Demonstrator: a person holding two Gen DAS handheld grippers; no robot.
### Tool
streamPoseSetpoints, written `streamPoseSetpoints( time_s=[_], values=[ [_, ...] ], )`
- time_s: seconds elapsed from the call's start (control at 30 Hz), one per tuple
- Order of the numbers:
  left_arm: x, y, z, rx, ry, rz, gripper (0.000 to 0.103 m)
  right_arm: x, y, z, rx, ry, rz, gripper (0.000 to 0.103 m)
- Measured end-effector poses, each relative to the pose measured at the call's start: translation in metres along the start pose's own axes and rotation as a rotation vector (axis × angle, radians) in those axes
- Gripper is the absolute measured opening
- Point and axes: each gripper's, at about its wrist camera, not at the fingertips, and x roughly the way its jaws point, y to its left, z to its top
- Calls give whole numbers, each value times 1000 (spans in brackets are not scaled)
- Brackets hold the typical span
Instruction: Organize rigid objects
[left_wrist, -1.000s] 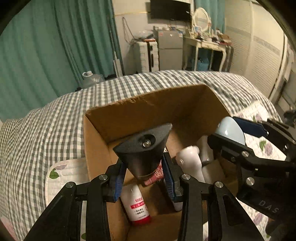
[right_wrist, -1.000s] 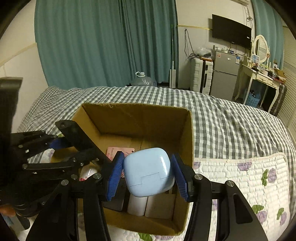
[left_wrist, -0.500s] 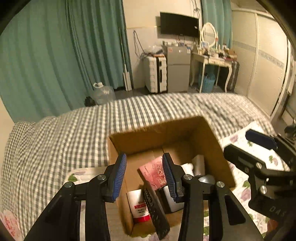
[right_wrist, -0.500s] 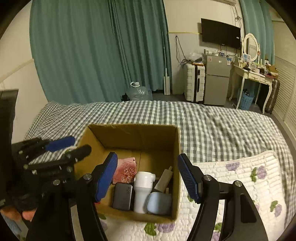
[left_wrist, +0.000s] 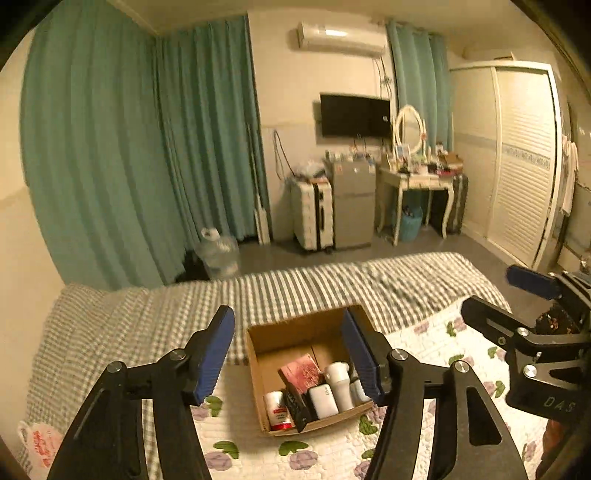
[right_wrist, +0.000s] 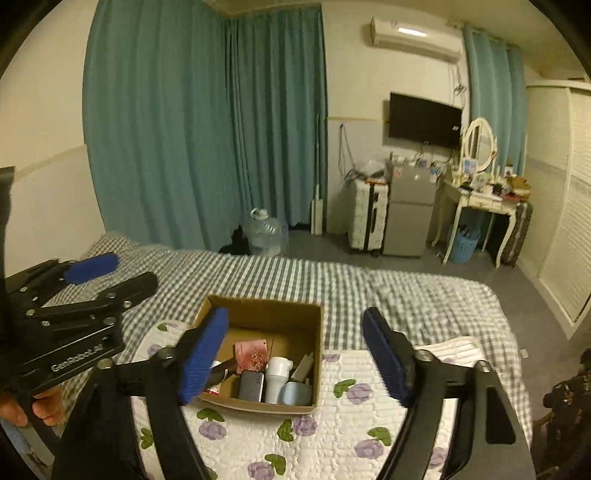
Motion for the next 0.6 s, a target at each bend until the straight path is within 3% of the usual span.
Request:
streamPoseSetpoints(
  time_s=[0.03, 0.2, 0.4, 0.6],
  values=[
    [-8, 0, -1, -3, -14, 1, 68, -11, -1, 1, 7, -21, -5, 93],
    [-44, 4, -13, -30, -83, 53, 71, -40, -4, -3, 3, -80, -28, 103],
    [-67, 14, -42, -128, -162, 44, 74, -53, 0, -25, -35, -110, -43, 103],
    [-50, 15, -85, -131, -154, 54, 74, -40, -4, -59, -18, -130, -7, 103]
  ],
)
